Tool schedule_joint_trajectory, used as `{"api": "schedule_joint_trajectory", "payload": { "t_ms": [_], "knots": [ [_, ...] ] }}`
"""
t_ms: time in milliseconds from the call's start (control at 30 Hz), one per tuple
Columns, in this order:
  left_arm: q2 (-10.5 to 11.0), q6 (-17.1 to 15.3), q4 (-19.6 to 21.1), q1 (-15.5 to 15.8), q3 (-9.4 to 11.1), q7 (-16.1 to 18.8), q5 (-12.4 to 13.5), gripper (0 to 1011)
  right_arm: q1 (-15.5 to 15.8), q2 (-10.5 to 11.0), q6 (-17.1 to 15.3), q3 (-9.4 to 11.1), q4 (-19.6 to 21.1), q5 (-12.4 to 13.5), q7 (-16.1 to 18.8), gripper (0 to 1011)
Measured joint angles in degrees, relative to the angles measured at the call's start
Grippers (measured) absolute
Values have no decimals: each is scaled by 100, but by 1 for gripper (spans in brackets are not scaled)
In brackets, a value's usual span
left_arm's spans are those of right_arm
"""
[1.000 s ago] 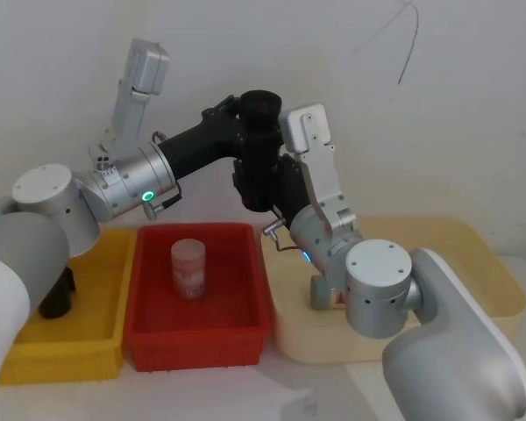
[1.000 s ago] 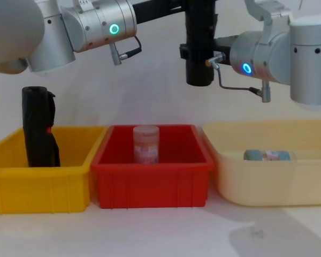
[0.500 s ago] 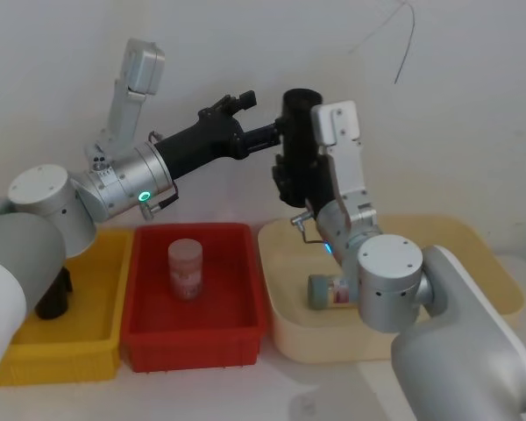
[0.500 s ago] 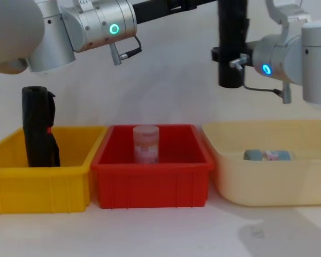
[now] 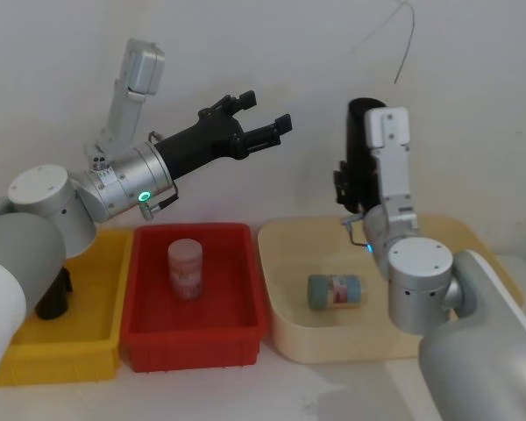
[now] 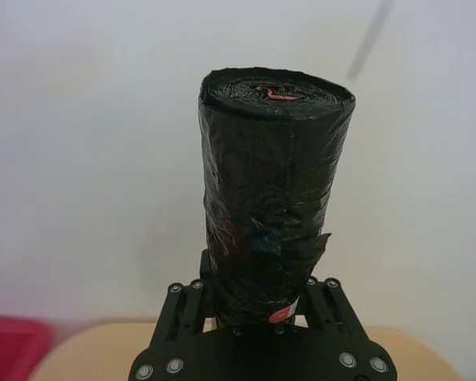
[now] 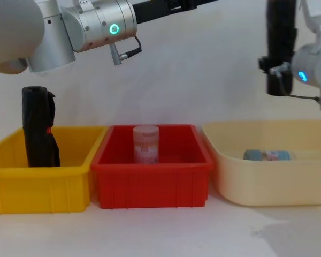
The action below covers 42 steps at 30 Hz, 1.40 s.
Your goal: Pick up the garbage bag with the one hand and transfer it to the other hand.
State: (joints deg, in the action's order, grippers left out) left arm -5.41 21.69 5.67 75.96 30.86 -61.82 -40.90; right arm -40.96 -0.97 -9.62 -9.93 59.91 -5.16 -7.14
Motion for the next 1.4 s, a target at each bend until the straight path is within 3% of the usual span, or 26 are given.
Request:
{"api": "schedule_joint_trajectory", "payload": {
  "t_ms": [133, 233, 667, 1400],
  "knots": [
    [0, 0, 0, 0, 0, 0, 0, 1001, 15, 46, -71, 119, -18, -50, -192, 552],
    [0, 0, 0, 0, 0, 0, 0, 1001, 29, 82, -114, 206, -31, -85, -312, 684],
    [0, 0, 0, 0, 0, 0, 0, 1001, 62, 160, -222, 394, -62, -168, -589, 999],
    [0, 0, 0, 0, 0, 0, 0, 1001, 76, 193, -268, 479, -75, -200, -715, 1001]
  ]
}}
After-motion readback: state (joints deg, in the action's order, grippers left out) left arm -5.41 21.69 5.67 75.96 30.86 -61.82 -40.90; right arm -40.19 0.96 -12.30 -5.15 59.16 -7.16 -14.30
